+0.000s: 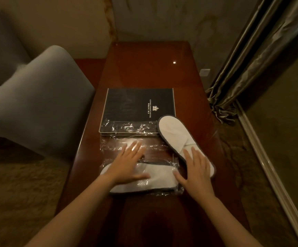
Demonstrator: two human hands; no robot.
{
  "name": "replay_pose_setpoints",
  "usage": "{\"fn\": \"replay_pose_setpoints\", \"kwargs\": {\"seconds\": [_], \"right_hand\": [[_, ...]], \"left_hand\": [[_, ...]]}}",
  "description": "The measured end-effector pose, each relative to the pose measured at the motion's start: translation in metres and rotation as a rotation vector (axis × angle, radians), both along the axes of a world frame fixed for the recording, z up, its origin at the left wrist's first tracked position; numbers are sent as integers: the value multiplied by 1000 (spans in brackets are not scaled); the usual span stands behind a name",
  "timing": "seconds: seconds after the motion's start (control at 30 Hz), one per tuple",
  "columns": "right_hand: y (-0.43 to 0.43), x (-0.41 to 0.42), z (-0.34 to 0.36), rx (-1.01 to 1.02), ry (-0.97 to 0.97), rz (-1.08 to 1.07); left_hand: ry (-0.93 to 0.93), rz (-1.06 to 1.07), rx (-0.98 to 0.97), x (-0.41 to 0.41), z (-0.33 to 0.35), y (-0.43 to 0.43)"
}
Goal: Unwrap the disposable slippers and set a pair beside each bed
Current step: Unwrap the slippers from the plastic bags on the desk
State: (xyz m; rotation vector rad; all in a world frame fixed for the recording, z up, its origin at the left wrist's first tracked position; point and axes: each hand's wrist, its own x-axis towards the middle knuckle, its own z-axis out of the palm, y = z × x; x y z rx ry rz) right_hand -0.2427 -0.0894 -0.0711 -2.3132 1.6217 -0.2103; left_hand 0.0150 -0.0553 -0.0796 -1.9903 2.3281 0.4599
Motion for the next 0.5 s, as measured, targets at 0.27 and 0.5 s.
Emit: {"fn": "replay_pose_setpoints", "kwargs": {"seconds": [0.27,0.5], "right_hand": [[54,41,6,-68,39,100],[57,45,1,-21,19,-39]], "left_hand": [[-131,-62,191,-22,-5,35],[-132,-12,169,-25,12,32]]}}
